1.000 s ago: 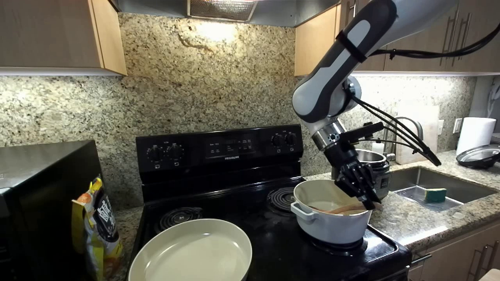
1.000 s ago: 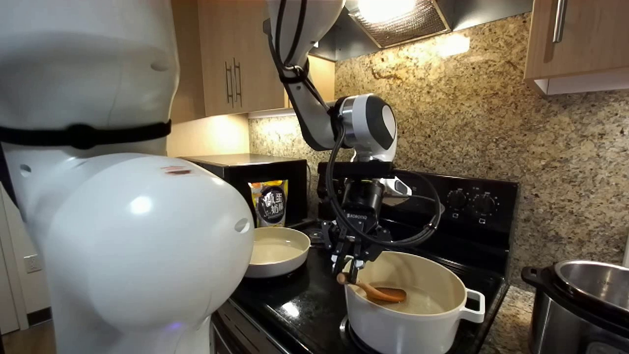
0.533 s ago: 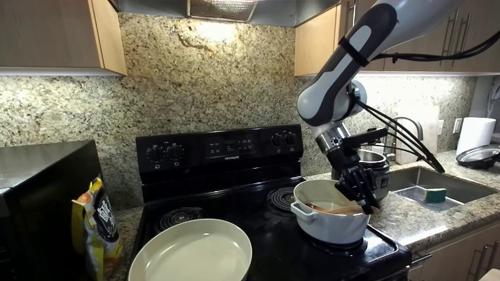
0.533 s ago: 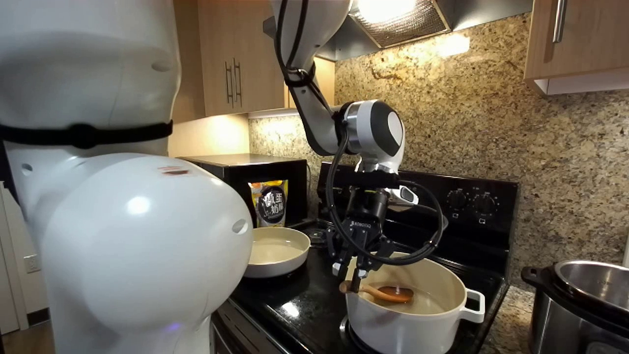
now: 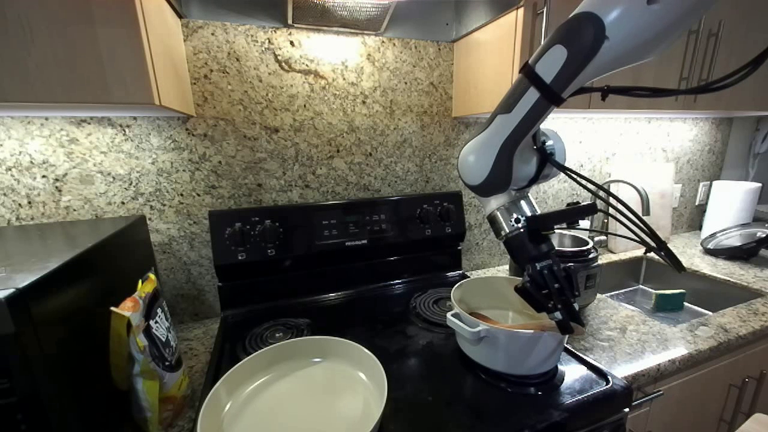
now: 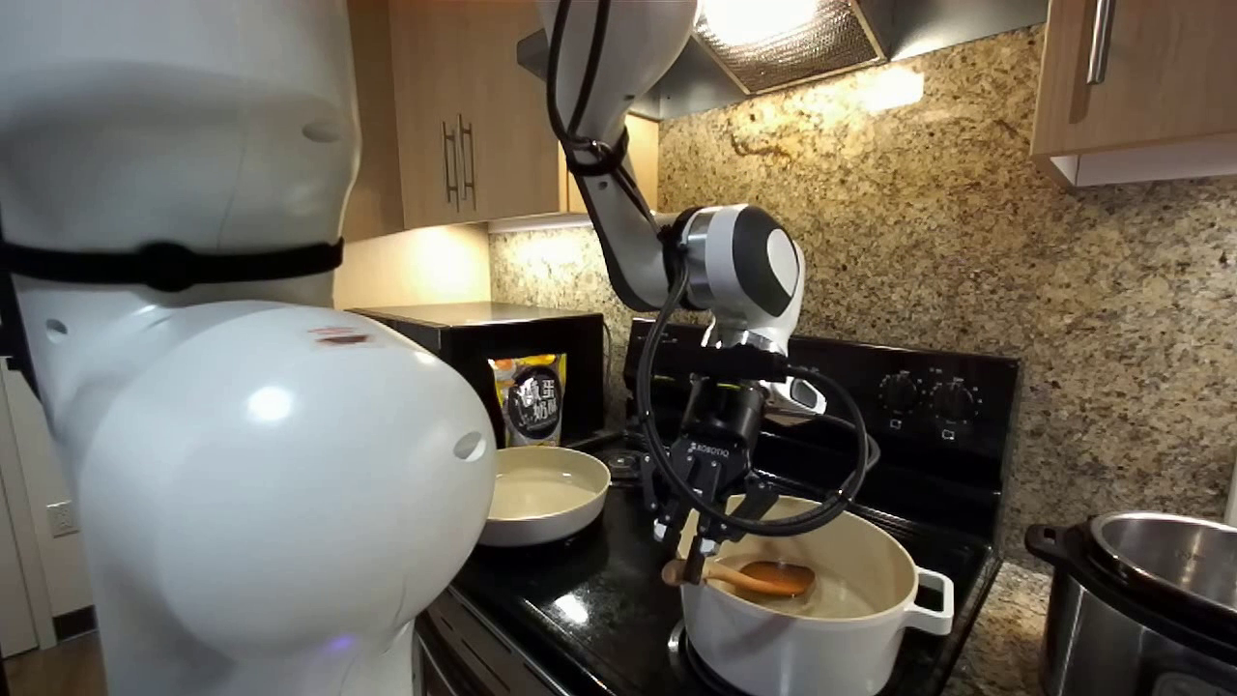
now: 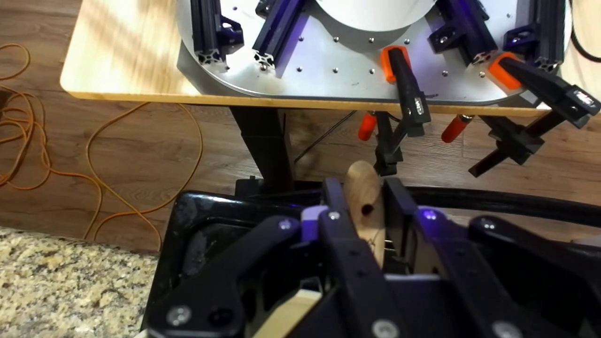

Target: Use the cooking stick to stir the pot

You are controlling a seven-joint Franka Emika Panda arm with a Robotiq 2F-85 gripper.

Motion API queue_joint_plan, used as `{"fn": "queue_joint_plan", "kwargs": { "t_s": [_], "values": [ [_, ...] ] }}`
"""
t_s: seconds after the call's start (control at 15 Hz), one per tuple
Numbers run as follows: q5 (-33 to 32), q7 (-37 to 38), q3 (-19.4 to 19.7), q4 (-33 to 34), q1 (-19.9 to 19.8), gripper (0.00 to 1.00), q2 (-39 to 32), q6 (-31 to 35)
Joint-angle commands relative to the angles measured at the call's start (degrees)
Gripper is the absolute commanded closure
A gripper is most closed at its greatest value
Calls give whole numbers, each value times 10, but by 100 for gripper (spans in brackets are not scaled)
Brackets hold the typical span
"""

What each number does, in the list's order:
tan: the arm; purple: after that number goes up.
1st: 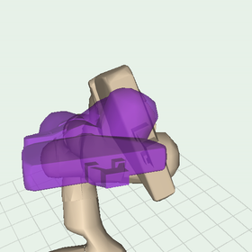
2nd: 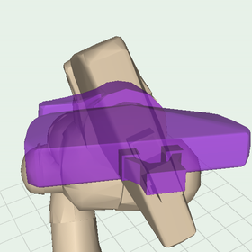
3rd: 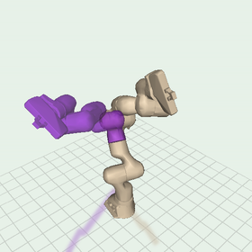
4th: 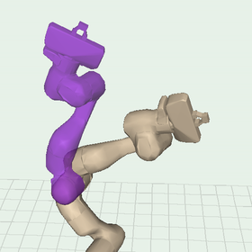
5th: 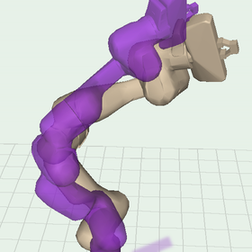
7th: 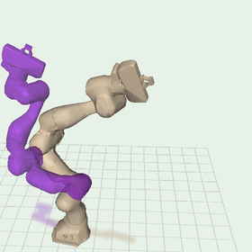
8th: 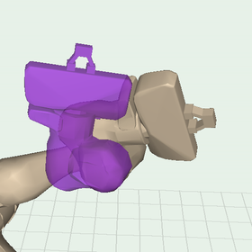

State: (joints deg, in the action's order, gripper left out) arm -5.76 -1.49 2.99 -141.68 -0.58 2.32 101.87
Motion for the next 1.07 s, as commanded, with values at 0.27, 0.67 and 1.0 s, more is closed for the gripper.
{"fn": "queue_joint_plan", "kwargs": {
  "t_s": [0.27, 0.67, 1.0],
  "values": [
    [24, -16, 2, -2, -9, 30, -1, 14],
    [46, -18, 8, -22, -12, 0, 49, 63],
    [80, -8, 15, -59, -12, 0, 125, 157]
  ]
}}
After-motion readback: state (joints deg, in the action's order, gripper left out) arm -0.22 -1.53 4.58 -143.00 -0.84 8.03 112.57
